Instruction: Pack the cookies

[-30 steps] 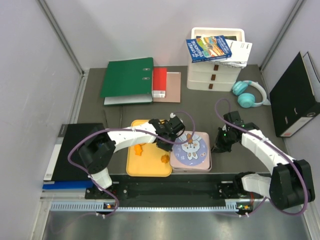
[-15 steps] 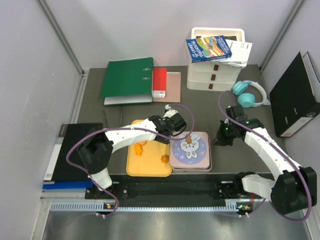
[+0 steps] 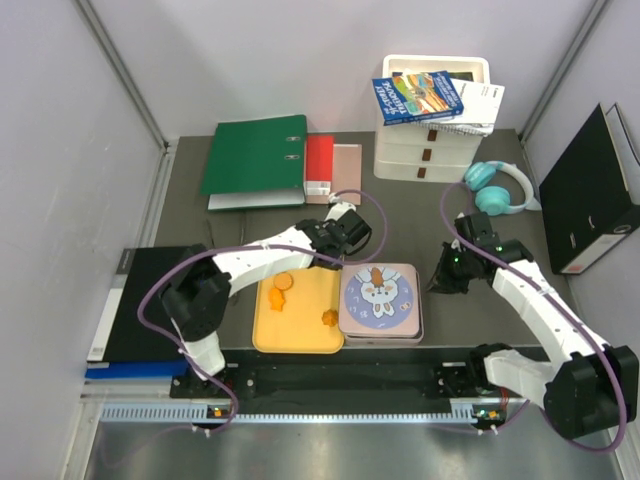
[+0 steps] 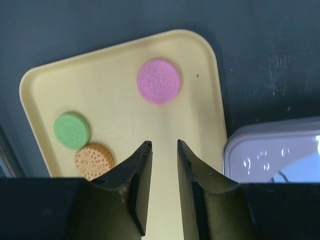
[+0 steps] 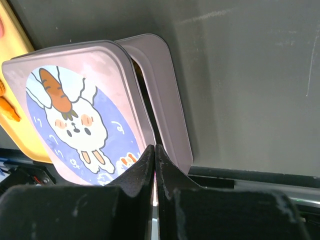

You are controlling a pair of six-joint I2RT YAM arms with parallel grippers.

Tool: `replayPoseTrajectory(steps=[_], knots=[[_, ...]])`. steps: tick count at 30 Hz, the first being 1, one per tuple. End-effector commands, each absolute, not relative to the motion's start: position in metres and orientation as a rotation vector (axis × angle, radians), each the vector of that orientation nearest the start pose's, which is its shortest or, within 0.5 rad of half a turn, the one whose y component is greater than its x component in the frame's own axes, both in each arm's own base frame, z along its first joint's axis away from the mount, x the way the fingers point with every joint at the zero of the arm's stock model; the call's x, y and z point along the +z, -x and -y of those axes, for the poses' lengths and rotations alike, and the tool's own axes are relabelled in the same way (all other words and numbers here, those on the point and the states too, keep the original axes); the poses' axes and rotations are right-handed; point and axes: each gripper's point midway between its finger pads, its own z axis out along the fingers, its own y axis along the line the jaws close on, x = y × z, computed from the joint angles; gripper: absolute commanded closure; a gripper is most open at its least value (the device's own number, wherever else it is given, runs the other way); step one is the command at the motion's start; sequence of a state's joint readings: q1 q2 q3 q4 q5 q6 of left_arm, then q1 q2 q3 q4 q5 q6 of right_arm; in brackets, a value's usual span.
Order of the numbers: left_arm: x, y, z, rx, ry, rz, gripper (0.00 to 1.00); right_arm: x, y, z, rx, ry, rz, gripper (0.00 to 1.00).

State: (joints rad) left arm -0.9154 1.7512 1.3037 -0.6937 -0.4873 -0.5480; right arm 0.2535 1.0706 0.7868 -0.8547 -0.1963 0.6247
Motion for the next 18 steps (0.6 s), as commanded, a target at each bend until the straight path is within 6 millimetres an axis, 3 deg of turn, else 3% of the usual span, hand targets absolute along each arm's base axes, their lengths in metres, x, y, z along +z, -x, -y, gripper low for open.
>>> replayPoseTrajectory(steps=[1, 6, 10, 18], knots=[[0.076, -0.294, 0.278, 0.081, -0.354, -2.503, 0.71, 0.114, -0.197, -0.112, 0.519, -0.434, -2.717, 1.0], [0.053, -0.274, 0.276, 0.023, -0.372, -2.575, 0.76, 0.109, -0.197, -0.111, 0.501, -0.439, -2.731, 1.0], [0.046, -0.261, 0.279, -0.046, -0.396, -2.609, 0.8, 0.098, -0.197, -0.109, 0.476, -0.446, -2.76, 1.0], [0.051, -0.253, 0.295, -0.163, -0.435, -2.603, 0.81, 0.085, -0.2, -0.111, 0.463, -0.455, -2.794, 1.0]])
